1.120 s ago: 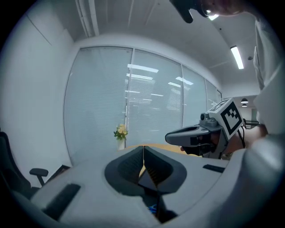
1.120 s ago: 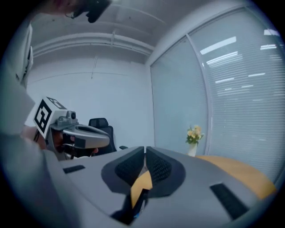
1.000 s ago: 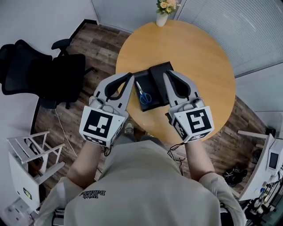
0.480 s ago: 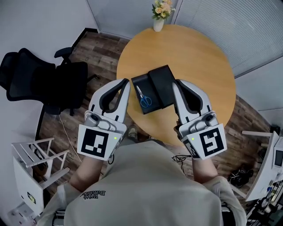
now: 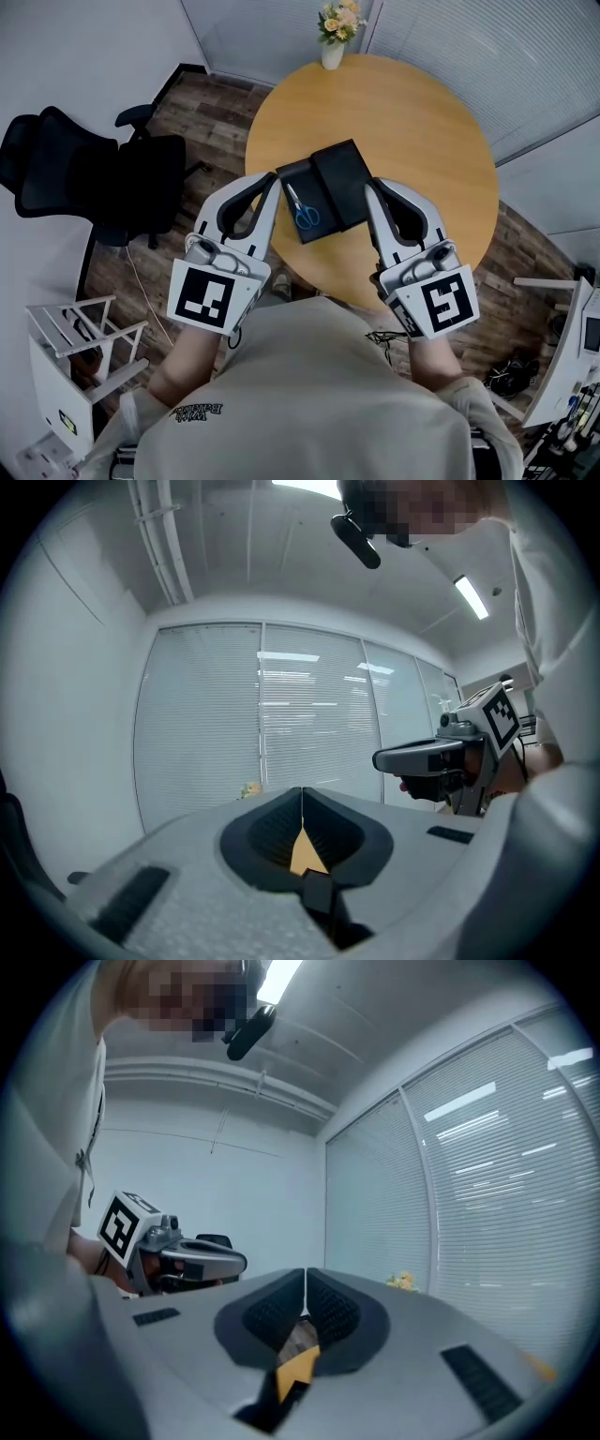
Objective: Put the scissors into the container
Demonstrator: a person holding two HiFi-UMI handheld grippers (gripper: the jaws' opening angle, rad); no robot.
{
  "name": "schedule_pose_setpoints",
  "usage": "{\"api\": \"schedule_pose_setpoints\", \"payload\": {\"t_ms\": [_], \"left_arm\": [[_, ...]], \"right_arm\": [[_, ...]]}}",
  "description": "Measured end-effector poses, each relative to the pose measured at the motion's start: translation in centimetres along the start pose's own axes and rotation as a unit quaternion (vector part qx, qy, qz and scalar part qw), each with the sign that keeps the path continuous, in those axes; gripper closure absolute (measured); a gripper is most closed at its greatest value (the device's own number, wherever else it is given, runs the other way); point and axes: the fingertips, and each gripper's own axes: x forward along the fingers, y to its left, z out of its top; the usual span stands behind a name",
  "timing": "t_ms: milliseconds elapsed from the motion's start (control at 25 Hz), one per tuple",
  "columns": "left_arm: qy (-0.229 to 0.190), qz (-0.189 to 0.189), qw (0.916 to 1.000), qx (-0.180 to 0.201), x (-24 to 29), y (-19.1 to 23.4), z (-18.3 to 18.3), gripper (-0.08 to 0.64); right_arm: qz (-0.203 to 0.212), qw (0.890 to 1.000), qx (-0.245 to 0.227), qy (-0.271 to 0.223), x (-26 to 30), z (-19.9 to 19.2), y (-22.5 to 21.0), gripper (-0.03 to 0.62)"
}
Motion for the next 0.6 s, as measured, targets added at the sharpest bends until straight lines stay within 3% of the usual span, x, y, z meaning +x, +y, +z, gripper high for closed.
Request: {"api": "schedule_pose_setpoints", "payload": {"t_ms": [120, 600], "left_arm": [[0.002, -0.001, 0.9999, -0.013, 0.14, -0.47, 0.16, 0.538], [-0.001, -0.002, 1.0, -0.002, -0.28, -0.74, 0.24, 0.538]], "right_arm": [[0.004, 1.0, 0.009, -0.008, -0.17, 0.2, 0.07, 0.56], [-0.002, 1.0, -0.001, -0.004, -0.6, 0.26, 0.02, 0.56]]}}
